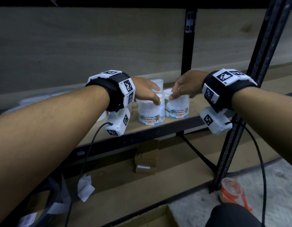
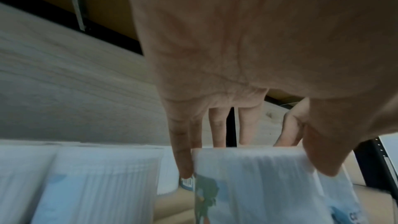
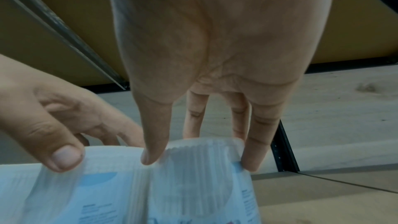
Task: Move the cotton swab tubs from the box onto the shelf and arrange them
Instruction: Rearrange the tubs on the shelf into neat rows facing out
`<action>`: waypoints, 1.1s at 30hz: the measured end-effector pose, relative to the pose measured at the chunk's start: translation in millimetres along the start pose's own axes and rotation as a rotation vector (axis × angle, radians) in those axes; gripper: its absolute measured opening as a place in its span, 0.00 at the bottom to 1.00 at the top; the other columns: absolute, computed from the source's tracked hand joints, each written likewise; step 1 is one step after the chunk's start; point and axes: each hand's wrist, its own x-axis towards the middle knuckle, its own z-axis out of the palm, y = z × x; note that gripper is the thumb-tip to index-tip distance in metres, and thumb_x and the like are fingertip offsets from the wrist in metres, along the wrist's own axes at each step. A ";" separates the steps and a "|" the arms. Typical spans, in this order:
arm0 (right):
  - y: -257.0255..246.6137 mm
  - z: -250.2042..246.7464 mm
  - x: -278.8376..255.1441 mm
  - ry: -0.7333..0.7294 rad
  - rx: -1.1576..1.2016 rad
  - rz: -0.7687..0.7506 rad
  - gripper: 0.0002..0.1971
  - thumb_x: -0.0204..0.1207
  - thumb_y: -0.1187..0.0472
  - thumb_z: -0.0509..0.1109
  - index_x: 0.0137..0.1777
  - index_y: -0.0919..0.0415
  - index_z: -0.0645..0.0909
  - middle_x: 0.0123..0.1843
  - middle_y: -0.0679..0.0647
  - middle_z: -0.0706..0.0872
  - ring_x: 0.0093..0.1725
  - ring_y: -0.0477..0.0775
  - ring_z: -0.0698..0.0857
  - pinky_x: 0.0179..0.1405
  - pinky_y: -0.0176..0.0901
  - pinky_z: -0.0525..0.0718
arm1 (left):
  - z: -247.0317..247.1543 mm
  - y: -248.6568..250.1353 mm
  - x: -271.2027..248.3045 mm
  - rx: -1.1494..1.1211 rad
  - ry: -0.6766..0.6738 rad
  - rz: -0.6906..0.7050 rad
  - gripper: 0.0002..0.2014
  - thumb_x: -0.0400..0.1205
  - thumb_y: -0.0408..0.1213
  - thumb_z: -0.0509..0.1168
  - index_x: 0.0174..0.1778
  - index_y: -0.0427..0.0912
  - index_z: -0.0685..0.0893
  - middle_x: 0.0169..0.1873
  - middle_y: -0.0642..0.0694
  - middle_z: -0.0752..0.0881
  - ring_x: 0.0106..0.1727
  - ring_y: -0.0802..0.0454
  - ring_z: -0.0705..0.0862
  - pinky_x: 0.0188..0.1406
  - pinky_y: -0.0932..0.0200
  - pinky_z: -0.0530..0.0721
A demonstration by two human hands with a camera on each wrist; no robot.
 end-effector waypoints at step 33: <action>3.1 -4.5 -5.7 -0.016 0.052 0.009 0.16 0.66 0.47 0.82 0.52 0.52 0.89 0.51 0.48 0.89 0.51 0.48 0.87 0.45 0.41 0.88 | 2.8 6.8 -5.3 0.142 0.053 -0.015 0.44 0.69 0.77 0.59 0.64 0.41 0.85 0.61 0.43 0.84 0.52 0.48 0.86 0.55 0.49 0.87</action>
